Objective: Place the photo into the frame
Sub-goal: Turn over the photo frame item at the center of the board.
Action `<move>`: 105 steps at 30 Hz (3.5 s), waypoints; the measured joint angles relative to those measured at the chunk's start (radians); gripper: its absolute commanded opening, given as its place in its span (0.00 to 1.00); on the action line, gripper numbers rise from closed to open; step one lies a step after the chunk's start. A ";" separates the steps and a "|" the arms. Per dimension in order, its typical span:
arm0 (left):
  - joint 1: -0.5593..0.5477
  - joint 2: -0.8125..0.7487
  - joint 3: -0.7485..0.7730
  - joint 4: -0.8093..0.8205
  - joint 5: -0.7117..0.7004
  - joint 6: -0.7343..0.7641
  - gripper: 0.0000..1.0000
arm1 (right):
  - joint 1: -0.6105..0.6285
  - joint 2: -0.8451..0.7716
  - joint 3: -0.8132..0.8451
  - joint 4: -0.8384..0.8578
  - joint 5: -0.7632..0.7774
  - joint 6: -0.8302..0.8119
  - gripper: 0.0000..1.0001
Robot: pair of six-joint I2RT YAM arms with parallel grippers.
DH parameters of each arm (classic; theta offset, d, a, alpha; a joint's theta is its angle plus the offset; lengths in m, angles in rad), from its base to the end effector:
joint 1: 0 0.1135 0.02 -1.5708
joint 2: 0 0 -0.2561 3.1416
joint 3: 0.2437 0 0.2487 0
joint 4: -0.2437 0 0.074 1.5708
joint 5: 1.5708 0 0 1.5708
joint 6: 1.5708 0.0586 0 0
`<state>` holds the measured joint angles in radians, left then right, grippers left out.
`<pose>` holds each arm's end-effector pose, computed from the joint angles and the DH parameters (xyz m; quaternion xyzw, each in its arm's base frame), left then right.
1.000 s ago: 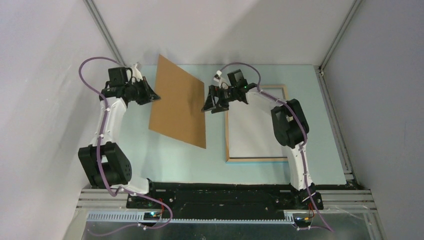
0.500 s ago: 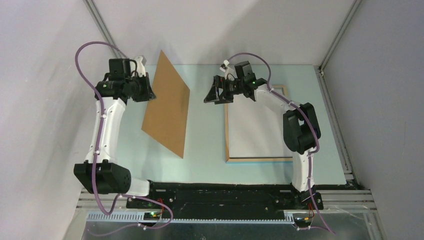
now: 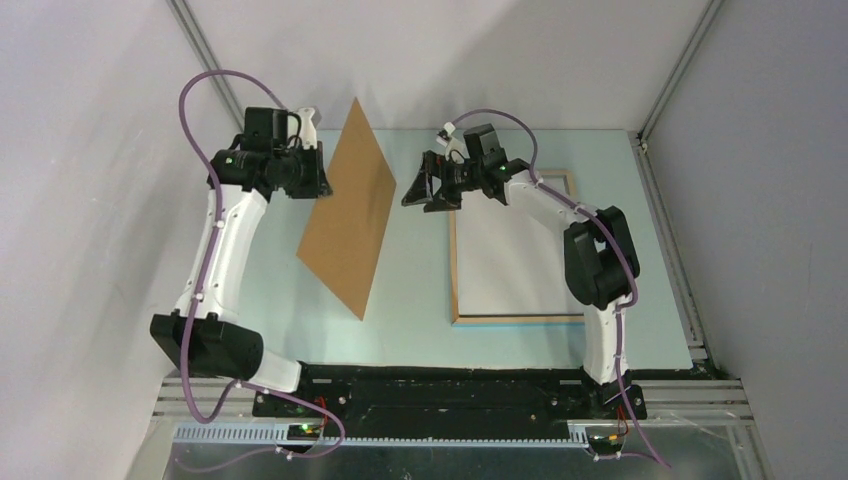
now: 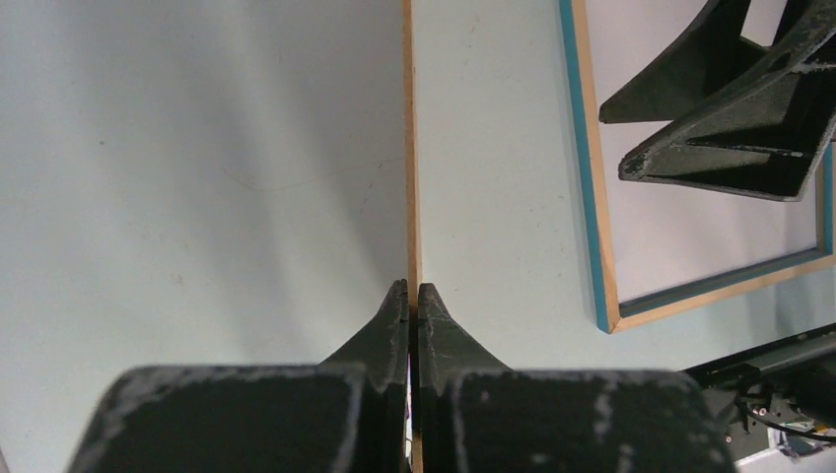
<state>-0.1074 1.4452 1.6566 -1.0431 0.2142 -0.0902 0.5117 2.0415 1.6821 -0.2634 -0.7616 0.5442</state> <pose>0.2967 -0.0445 0.3799 0.0466 0.9268 -0.1346 0.3475 0.3967 0.2692 0.2451 -0.1562 0.8287 0.4991 0.1995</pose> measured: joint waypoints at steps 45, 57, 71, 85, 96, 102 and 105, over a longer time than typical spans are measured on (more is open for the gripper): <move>-0.624 0.122 0.161 -0.073 -0.680 0.145 0.00 | -0.058 -0.110 0.216 -0.132 0.117 0.228 0.88; -0.689 0.166 0.126 -0.043 -0.700 0.150 0.00 | -0.036 -0.110 0.154 -0.100 0.112 0.266 0.83; -0.700 0.213 0.126 -0.029 -0.681 0.140 0.18 | -0.024 -0.117 0.052 -0.059 0.122 0.274 0.63; -0.738 0.251 0.128 -0.020 -0.654 0.133 0.53 | -0.022 -0.117 0.032 -0.072 0.165 0.254 0.45; -0.745 0.246 0.134 -0.013 -0.591 0.128 0.86 | -0.041 -0.117 -0.020 -0.084 0.214 0.232 0.10; -0.746 0.172 0.119 -0.012 -0.565 0.138 0.98 | -0.065 -0.117 -0.053 -0.077 0.212 0.227 0.00; -0.746 0.101 0.089 -0.006 -0.561 0.148 0.99 | -0.091 -0.117 -0.084 -0.070 0.203 0.235 0.00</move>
<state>-0.8536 1.5463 1.7451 -1.0496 -0.3466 0.0582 0.4206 1.9244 1.5982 -0.3336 -0.5583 0.7788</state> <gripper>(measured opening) 0.977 0.042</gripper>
